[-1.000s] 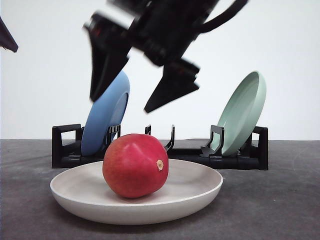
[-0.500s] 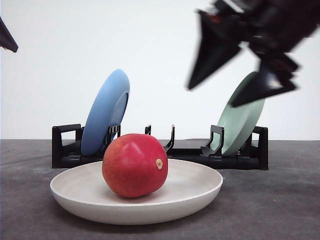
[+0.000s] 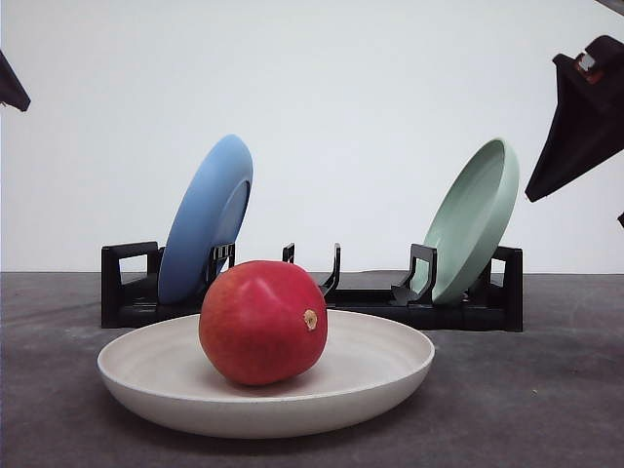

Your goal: Place pomegranate in white plate

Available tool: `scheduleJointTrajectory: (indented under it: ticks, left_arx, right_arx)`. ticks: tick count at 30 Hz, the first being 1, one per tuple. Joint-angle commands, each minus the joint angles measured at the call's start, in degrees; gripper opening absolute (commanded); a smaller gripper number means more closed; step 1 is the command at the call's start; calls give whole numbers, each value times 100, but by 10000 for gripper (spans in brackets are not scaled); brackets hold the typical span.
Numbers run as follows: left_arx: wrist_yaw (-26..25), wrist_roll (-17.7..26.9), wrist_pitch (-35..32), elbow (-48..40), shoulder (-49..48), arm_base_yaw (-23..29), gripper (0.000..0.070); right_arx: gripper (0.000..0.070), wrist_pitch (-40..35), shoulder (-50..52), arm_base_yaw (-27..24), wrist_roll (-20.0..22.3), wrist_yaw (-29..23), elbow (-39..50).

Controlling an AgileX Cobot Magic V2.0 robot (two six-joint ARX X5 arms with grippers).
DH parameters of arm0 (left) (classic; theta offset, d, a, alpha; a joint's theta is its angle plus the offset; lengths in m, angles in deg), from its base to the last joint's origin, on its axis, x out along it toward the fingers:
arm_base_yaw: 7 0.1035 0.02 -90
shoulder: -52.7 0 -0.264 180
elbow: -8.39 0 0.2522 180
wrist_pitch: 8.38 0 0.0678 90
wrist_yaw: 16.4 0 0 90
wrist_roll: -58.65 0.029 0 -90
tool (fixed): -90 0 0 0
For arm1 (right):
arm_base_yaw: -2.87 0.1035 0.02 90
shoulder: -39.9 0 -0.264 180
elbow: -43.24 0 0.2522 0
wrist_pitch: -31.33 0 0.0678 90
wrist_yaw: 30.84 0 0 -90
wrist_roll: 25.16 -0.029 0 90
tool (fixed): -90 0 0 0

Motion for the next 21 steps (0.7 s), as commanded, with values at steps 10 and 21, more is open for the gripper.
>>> scheduleJointTrajectory:
  ticks: [10,21]
  left_arx:
    - [-9,-10,29,35,14,-7,0]
    - [-8,-4,-25,35,9,-7,0]
  right_arx:
    - [31,-53,-40,25,149,-317,-22]
    - [31,-142,-40,24,150,-294,-22]
